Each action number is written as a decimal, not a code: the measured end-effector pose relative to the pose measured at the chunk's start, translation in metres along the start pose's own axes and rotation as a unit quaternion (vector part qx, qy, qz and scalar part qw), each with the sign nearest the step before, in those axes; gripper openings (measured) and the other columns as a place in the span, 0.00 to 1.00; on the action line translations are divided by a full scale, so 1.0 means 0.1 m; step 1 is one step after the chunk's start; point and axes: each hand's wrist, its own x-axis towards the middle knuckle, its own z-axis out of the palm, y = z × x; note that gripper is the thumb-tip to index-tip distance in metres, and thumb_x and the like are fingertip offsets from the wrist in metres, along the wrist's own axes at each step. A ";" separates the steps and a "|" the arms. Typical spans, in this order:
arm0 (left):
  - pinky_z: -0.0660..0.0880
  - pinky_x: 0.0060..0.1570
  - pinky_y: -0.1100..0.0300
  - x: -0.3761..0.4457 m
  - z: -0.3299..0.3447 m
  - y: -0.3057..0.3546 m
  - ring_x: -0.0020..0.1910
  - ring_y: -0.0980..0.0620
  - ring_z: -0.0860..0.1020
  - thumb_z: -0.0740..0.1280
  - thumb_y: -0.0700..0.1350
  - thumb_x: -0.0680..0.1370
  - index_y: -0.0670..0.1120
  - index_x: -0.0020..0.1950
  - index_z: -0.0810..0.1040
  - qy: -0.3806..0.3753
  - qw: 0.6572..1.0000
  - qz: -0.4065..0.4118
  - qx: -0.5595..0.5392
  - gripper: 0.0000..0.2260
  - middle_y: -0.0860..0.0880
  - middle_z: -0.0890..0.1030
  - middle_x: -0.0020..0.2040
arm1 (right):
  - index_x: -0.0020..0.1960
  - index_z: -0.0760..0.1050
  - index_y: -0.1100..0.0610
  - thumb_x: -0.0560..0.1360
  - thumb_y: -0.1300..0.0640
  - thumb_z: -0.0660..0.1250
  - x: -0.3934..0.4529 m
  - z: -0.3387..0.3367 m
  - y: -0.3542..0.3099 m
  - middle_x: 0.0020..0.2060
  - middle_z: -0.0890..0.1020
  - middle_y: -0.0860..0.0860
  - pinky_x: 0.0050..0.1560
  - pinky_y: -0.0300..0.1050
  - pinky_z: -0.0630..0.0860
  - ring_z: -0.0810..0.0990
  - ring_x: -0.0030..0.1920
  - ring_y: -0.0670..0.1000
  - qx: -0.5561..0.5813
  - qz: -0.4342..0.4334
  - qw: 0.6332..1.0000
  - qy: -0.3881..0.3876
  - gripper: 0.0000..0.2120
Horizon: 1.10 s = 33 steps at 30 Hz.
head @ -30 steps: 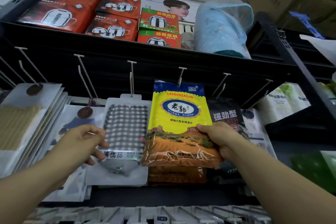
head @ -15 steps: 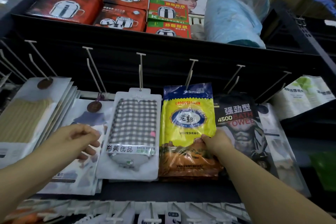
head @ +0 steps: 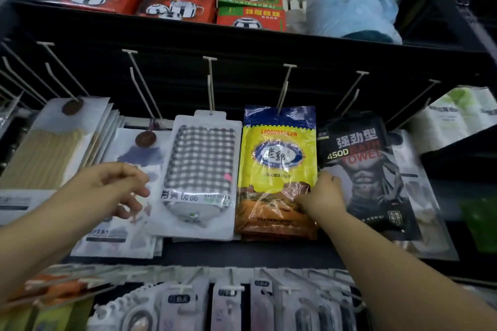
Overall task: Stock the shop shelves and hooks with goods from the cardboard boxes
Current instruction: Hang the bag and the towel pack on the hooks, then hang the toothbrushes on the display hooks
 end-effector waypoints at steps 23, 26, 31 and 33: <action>0.75 0.37 0.69 -4.05 -1.84 -0.81 0.33 0.58 0.79 0.67 0.36 0.77 0.49 0.45 0.78 0.182 0.935 -0.238 0.190 0.07 0.54 0.82 0.36 | 0.48 0.75 0.50 0.72 0.68 0.69 -5.12 0.47 0.15 0.39 0.82 0.43 0.38 0.31 0.75 0.79 0.37 0.39 0.464 -0.017 0.743 -0.481 0.13; 0.78 0.40 0.65 -4.56 -2.19 -0.84 0.37 0.55 0.80 0.65 0.39 0.78 0.48 0.47 0.77 0.219 0.896 -0.319 0.218 0.04 0.50 0.82 0.40 | 0.49 0.74 0.47 0.72 0.66 0.70 -5.73 0.73 -0.04 0.39 0.81 0.46 0.41 0.29 0.74 0.79 0.40 0.39 0.436 -0.022 0.712 -0.550 0.15; 0.76 0.39 0.65 -5.28 -3.06 -0.77 0.36 0.60 0.80 0.65 0.42 0.79 0.51 0.48 0.77 0.279 0.831 -0.397 0.271 0.04 0.49 0.81 0.43 | 0.52 0.72 0.45 0.75 0.58 0.69 -6.69 1.03 -0.52 0.44 0.79 0.45 0.43 0.30 0.73 0.77 0.44 0.37 0.380 -0.017 0.662 -0.646 0.11; 0.76 0.40 0.62 -5.56 -3.50 -0.70 0.37 0.57 0.80 0.65 0.41 0.79 0.50 0.48 0.77 0.298 0.803 -0.427 0.290 0.04 0.48 0.81 0.44 | 0.54 0.73 0.51 0.75 0.59 0.69 -7.07 1.11 -0.77 0.45 0.79 0.47 0.41 0.27 0.72 0.77 0.42 0.36 0.362 -0.004 0.654 -0.664 0.10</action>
